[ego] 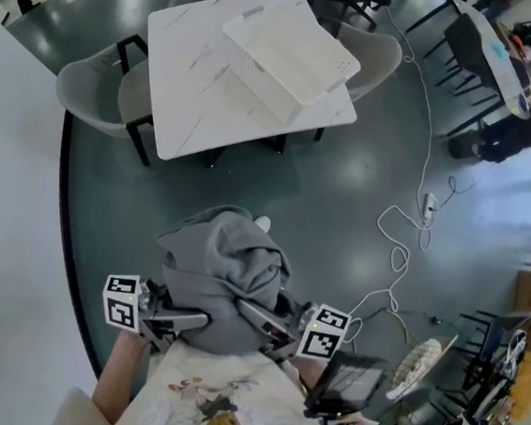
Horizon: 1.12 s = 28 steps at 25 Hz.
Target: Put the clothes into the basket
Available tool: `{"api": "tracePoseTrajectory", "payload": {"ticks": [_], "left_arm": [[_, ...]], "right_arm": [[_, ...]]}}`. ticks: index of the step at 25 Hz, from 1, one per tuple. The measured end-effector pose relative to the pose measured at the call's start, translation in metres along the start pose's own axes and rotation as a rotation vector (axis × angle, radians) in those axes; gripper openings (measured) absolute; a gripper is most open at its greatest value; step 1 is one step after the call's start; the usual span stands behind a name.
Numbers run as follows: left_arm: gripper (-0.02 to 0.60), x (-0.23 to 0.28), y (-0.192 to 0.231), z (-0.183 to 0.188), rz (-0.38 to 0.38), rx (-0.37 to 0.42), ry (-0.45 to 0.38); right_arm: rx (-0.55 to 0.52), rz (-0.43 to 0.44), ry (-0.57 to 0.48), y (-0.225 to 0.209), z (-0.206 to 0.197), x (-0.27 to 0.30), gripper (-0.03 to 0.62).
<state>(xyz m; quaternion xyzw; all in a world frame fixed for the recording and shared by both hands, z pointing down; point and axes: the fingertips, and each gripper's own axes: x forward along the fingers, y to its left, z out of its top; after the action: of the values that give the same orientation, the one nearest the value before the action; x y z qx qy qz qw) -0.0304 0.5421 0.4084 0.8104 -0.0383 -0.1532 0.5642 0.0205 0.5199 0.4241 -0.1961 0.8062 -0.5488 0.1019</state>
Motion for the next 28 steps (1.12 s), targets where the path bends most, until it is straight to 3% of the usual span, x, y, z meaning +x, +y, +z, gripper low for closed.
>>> {"api": "tracePoseTrajectory", "payload": {"ticks": [6,13,19,28], "left_arm": [[0.364,0.031,0.012,0.085,0.046,0.063,0.017],[0.364,0.083,0.022,0.161,0.031,0.132,0.051],[0.364,0.118,0.037,0.181,0.004,0.130,0.047],[0.362,0.124,0.050,0.189,0.014,0.099,0.059]], "right_arm": [[-0.015,0.081,-0.009,-0.012,0.086,0.036,0.235],[-0.085,0.122,-0.070,-0.018,0.181,0.042,0.236],[-0.096,0.116,-0.090,-0.036,0.216,0.027,0.236],[-0.071,0.100,-0.107,-0.048,0.225,0.027,0.236]]}}
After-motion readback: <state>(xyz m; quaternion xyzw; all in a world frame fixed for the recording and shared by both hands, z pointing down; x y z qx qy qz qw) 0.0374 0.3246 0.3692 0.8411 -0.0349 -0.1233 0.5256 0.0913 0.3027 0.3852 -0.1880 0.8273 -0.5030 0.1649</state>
